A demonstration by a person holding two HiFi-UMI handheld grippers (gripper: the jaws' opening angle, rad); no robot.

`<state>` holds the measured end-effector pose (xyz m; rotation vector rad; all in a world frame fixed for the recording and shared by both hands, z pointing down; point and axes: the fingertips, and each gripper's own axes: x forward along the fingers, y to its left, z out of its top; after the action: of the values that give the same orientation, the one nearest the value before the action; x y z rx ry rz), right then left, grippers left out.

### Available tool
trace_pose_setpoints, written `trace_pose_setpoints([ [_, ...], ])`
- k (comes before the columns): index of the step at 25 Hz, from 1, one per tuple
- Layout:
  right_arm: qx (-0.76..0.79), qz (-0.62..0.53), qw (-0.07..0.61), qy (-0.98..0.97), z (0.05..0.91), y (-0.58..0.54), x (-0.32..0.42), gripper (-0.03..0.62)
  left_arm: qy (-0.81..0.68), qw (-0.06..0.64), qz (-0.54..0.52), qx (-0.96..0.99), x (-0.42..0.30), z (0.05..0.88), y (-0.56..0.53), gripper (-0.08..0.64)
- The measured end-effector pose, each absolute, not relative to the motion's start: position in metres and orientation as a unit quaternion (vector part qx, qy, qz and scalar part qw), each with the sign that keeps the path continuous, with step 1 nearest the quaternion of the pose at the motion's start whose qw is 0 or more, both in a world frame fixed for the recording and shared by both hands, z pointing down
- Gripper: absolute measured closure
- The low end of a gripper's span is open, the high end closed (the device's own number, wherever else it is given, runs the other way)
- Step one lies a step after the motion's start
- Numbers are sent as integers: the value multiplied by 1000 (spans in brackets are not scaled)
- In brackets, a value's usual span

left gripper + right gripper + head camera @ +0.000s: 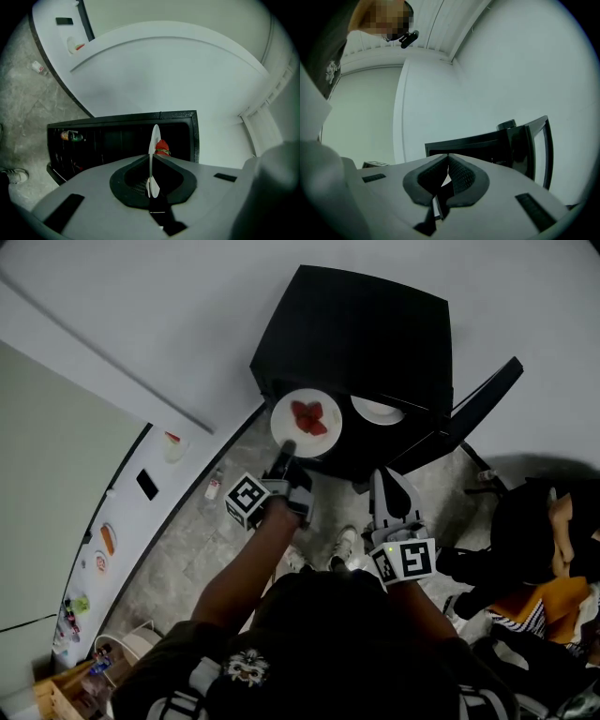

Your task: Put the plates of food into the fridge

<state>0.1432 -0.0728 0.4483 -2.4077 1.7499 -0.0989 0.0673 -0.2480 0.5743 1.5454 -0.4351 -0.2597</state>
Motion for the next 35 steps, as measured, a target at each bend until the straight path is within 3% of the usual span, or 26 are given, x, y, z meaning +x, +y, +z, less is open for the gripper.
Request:
trace_pose_setpoints([
  [12,-807,-48,70,584,463,-61,160,568,-218,683,-117,688,121,600,-274,531],
  [35,-795,-72,72,597,480,-55,178,566,-261,664,-143,686,161,608,-300,529],
])
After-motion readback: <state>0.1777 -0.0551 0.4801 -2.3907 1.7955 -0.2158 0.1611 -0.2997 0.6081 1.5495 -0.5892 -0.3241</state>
